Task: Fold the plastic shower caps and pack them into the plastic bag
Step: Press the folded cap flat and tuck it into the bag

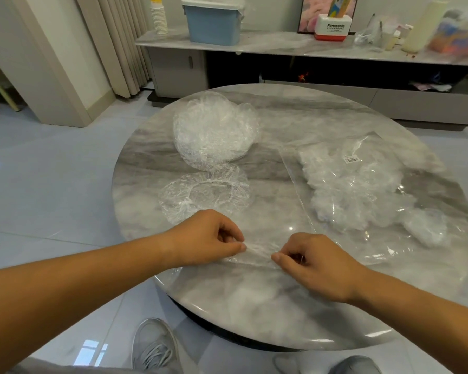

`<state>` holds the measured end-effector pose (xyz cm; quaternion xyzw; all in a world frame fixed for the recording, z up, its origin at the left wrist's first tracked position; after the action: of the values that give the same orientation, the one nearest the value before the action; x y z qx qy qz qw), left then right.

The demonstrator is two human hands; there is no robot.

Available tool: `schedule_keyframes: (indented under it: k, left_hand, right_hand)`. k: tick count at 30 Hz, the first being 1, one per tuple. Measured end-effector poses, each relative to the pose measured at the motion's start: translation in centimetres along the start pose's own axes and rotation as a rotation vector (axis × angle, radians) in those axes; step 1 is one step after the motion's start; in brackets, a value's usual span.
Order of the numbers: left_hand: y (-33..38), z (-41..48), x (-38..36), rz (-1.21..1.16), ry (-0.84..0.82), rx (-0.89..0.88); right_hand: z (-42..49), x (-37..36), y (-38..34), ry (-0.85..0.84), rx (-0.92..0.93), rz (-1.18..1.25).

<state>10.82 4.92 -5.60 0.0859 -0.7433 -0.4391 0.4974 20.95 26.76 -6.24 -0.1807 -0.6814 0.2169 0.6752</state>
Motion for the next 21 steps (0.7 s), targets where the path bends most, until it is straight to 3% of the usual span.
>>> schedule_keyframes:
  k: [4,7,11,14,17,21]
  left_hand:
    - [0.2,0.0,-0.2,0.349,-0.056,-0.085]
    - [0.3,0.0,-0.7,0.467,-0.058,-0.124]
    - [0.4,-0.1,-1.1,0.515,-0.069,-0.187]
    - [0.4,-0.4,-1.5,0.534,-0.107,-0.230]
    - [0.5,-0.5,-1.6,0.538,-0.135,-0.240]
    - [0.1,-0.5,-0.8,0.460,-0.095,-0.168]
  right_hand:
    - [-0.2,-0.7,0.1,-0.038,0.118,-0.087]
    - [-0.1,-0.4,-0.2,-0.044,0.114,-0.118]
    - [-0.2,0.8,-1.3,0.185,0.095,-0.020]
    - [-0.4,1.0,-2.7,0.292,0.288,-0.047]
    - [-0.2,-0.2,-2.6,0.148,0.477,-0.287]
    - [-0.2,-1.4,-1.2,-0.125,0.402,-0.303]
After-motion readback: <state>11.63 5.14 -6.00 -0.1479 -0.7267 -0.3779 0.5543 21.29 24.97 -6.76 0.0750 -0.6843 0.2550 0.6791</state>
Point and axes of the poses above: each hand's wrist, its own z-axis towards the middle knuckle, its own x-axis out of the back of the hand, y = z × x, the point moved 2 cm from there along z, towards the middle knuckle, and after that the axes turned 10 degrees about y, right-handed, at the moved point
